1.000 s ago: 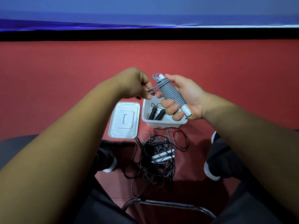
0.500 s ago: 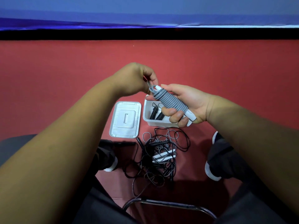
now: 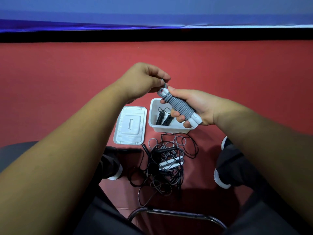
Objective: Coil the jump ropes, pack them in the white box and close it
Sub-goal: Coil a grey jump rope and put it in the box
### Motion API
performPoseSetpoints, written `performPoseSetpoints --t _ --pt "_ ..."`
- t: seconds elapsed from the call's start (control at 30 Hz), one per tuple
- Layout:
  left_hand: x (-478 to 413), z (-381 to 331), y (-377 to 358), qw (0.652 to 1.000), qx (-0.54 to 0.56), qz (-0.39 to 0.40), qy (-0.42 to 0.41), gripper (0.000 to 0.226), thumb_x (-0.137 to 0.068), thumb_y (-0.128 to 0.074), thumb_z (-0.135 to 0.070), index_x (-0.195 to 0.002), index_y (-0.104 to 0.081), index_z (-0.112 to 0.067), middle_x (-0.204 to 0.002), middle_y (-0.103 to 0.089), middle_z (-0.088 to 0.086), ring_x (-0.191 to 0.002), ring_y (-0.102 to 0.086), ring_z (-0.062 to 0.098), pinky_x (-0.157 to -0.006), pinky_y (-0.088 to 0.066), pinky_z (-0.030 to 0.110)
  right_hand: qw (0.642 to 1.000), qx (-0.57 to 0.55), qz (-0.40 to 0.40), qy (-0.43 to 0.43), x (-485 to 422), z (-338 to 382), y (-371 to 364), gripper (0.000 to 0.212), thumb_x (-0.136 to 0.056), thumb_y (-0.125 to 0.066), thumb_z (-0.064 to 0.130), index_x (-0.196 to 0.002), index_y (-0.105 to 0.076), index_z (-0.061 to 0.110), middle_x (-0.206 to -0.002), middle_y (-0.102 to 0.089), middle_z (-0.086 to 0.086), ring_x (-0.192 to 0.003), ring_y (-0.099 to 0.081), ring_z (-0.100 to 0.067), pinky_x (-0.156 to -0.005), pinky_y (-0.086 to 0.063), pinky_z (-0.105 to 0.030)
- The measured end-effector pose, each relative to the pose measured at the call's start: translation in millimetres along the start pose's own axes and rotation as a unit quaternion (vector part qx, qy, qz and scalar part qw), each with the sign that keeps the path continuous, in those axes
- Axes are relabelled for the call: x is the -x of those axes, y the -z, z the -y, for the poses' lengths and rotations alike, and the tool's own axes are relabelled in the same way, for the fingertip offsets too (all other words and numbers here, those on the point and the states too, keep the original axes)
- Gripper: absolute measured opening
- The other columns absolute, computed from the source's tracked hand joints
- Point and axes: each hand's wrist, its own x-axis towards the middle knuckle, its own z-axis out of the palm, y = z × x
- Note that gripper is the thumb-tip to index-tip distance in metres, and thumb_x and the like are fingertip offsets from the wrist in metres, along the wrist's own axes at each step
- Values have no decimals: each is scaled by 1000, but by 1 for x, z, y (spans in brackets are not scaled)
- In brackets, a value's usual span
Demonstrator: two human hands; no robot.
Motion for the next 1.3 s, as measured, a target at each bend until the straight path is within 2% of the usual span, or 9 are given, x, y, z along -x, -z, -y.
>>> performPoseSetpoints --t 0.13,0.23,0.37,0.6,0.77,0.87,1.07,1.23,1.3 --pt "-1 -1 -3 1000 -10 -12 -15 19 -96 -66 3 -110 -76 -3 -104 -78 19 -89 -73 18 -91 -61 35 999 -11 -33 9 -4 -1 -1 58 -100 -48 74 -126 -69 26 -74 -58 -1 -57 -50 -14 -55 -49 -27" --pt "0 -2 -4 998 -63 -10 -27 17 -96 -71 -9 -111 -77 -14 -101 -80 7 -85 -68 9 -79 -54 32 997 -21 -65 17 -6 -1 -2 60 -100 -48 72 -127 -71 24 -77 -63 0 -62 -59 -13 -72 -59 -36" --pt "0 3 -6 999 -37 -13 -6 20 -94 -71 -3 -109 -76 -15 -97 -81 3 -87 -71 12 -83 -54 37 994 -44 -89 40 -10 -2 -4 60 -106 -47 63 -130 -69 13 -79 -64 -1 -64 -61 -13 -67 -54 -34" --pt "-5 12 -4 993 66 -78 56 18 -95 -67 6 -108 -72 -4 -99 -78 17 -93 -78 31 -86 -64 42 992 -78 -84 62 -14 -1 4 53 -106 -50 58 -118 -69 10 -79 -60 -2 -61 -53 -16 -59 -41 -31" --pt "-2 11 -5 977 171 -77 99 8 -98 -64 5 -100 -72 3 -93 -78 16 -87 -78 21 -84 -63 30 991 -89 -74 65 -12 1 1 51 -107 -47 57 -115 -66 10 -76 -56 -1 -59 -49 -16 -57 -38 -29" --pt "-1 15 -11 983 158 -47 82 14 -101 -63 -4 -108 -75 -2 -107 -78 14 -98 -76 21 -94 -61 32 990 -121 -48 57 -11 0 -1 51 -106 -46 58 -111 -62 10 -75 -54 0 -58 -47 -15 -57 -36 -30" --pt "-3 18 -19 970 204 0 132 27 -111 -43 -10 -124 -66 -9 -98 -75 9 -80 -72 19 -88 -60 37 988 -145 -9 54 -9 2 1 47 -105 -44 58 -104 -59 13 -75 -51 0 -59 -44 -15 -56 -35 -29" --pt "-2 21 -22 964 208 20 164 28 -109 -44 -7 -111 -71 -14 -89 -75 3 -76 -68 13 -95 -57 37 987 -154 3 47 -8 1 3 49 -104 -46 57 -101 -63 12 -75 -51 0 -58 -44 -14 -55 -35 -28" --pt "-2 19 -23 960 218 9 172 29 -111 -41 -13 -109 -70 -16 -85 -73 1 -72 -69 11 -90 -59 33 986 -158 5 47 -7 2 2 45 -104 -46 57 -100 -63 14 -75 -51 0 -59 -44 -14 -56 -35 -28"
